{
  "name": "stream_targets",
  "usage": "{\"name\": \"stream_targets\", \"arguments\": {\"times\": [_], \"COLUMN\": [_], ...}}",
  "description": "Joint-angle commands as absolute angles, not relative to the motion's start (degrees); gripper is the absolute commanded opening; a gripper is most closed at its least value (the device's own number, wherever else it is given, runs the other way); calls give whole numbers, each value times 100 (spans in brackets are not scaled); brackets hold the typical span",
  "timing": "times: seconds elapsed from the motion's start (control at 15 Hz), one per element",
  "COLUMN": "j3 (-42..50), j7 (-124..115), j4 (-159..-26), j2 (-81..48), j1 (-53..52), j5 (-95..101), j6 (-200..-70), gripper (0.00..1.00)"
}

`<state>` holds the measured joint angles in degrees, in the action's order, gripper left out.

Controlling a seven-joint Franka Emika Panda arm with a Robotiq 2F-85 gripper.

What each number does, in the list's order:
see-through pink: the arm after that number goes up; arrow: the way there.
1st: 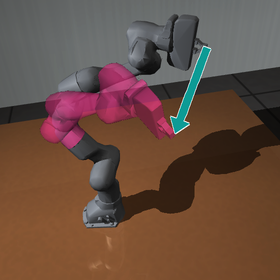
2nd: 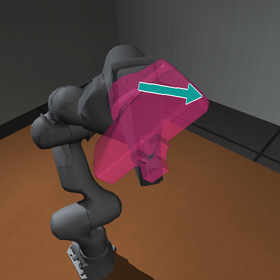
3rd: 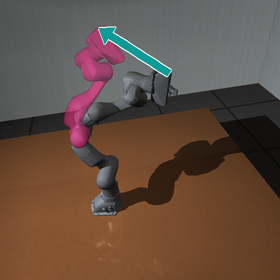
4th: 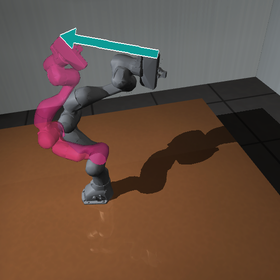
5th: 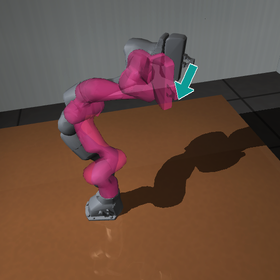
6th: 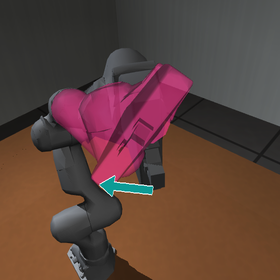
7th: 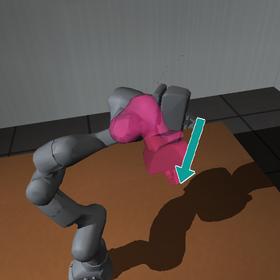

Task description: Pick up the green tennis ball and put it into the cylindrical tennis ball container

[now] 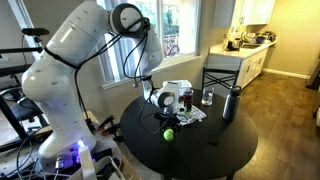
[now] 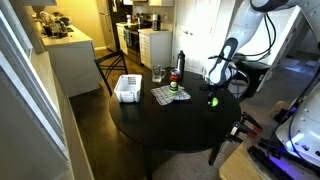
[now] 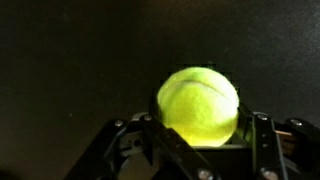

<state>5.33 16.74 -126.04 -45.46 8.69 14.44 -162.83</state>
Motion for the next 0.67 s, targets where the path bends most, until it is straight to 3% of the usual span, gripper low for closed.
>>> {"name": "stream_targets", "arguments": {"times": [0.0,0.6], "j3": [558,595], "j7": [1856,1861], "j4": [-13420,-13772], "j2": [-3574,-2489], "j1": [817,492], "j5": [1668,1959], "j6": [-16778,-17122], "gripper": [44,44]}}
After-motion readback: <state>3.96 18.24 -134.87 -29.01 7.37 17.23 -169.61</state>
